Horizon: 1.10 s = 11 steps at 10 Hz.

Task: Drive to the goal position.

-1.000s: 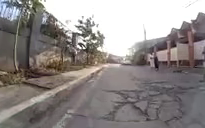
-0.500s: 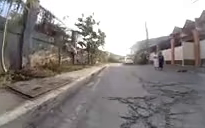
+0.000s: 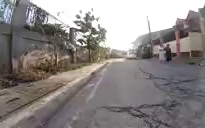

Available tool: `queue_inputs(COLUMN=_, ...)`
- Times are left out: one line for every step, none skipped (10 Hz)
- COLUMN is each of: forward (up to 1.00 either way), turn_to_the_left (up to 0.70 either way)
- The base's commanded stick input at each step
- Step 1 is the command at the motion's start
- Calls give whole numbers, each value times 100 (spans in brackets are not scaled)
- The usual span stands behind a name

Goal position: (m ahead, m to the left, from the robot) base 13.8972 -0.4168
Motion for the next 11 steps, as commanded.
queue_inputs(forward=100, turn_to_the_left=-28)
queue_inputs(forward=100, turn_to_the_left=-40)
queue_inputs(forward=100, turn_to_the_left=-40)
queue_inputs(forward=100, turn_to_the_left=-40)
queue_inputs(forward=100, turn_to_the_left=-40)
queue_inputs(forward=100, turn_to_the_left=-40)
queue_inputs(forward=100, turn_to_the_left=-17)
queue_inputs(forward=100, turn_to_the_left=0)
queue_inputs(forward=100, turn_to_the_left=0)
queue_inputs(forward=100, turn_to_the_left=0)
queue_inputs(forward=100, turn_to_the_left=0)
